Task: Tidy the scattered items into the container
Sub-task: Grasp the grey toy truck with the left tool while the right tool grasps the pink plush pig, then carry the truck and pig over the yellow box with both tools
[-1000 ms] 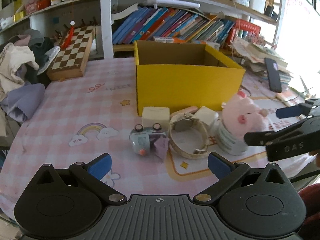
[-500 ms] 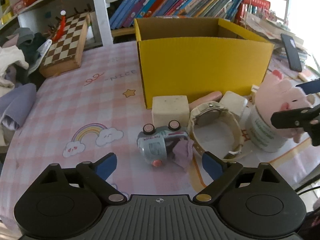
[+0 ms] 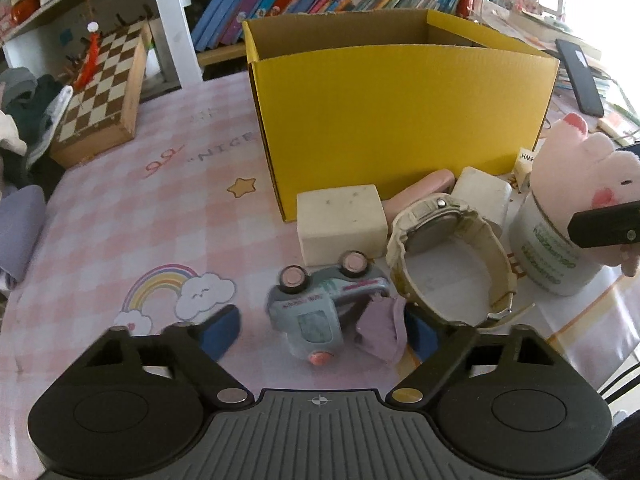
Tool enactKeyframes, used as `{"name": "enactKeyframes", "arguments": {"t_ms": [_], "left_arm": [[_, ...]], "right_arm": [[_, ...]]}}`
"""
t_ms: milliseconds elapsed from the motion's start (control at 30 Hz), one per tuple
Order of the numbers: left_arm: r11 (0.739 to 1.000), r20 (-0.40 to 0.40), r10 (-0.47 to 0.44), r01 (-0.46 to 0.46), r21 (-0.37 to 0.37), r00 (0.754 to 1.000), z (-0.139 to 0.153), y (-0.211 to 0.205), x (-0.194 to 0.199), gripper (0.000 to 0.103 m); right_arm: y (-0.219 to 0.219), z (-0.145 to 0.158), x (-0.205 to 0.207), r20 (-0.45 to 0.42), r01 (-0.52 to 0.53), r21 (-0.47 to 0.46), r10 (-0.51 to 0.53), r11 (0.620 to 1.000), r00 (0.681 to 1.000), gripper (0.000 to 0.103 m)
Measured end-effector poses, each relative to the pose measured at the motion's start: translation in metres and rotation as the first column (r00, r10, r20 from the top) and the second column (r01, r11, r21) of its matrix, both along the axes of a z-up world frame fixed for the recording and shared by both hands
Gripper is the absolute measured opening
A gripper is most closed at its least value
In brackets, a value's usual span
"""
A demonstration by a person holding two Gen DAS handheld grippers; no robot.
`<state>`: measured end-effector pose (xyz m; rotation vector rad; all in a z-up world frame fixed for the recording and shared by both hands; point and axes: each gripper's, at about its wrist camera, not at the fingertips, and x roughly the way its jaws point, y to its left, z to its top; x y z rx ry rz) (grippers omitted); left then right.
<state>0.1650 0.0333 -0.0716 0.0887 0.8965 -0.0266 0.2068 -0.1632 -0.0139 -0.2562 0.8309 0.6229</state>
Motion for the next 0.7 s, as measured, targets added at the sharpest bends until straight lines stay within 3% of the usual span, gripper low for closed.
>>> {"name": "enactKeyframes", "arguments": {"t_ms": [200, 700], "left_arm": [[1.000, 0.031, 0.003, -0.002, -0.012, 1.000, 0.008, 0.001, -0.005, 0.070], [0.999, 0.123, 0.014, -0.009, -0.046, 0.992, 0.048, 0.006, -0.014, 0.069]], "right_arm": [[-0.008, 0.006, -0.001, 0.008, 0.003, 0.015, -0.004, 1.000, 1.000, 0.073], [-0.015, 0.030, 0.000, 0.067, 0.017, 0.047, -0.020, 0.999, 0.998, 0.073]]}}
